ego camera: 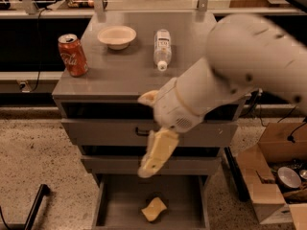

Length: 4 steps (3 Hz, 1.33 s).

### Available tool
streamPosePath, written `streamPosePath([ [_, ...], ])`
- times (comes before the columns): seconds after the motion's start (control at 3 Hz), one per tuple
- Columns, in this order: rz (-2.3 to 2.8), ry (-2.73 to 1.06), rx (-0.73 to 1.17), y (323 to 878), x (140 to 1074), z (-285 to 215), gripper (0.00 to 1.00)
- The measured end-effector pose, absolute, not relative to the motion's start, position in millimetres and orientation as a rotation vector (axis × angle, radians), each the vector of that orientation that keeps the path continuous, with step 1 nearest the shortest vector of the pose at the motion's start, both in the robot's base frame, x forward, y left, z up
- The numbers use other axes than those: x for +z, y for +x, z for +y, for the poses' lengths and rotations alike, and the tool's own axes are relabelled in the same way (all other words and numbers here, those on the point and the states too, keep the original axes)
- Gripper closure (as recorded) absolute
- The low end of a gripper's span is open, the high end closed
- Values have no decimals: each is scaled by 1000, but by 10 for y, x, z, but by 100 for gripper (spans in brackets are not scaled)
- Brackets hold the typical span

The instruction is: Pick sponge from bottom drawer and place on counter

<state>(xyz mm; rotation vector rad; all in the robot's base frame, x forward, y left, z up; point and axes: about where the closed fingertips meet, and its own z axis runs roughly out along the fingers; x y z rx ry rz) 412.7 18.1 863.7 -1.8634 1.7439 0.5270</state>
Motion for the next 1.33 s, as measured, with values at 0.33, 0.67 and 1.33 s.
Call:
streamPosePath([
  [0.33, 1652, -1844, 543, 4180, 8503, 546, 0],
  [0.67, 1686, -1873, 518, 4189, 8350, 507, 0],
  [1.33, 1745, -1664, 783, 3730, 6776, 268, 0],
])
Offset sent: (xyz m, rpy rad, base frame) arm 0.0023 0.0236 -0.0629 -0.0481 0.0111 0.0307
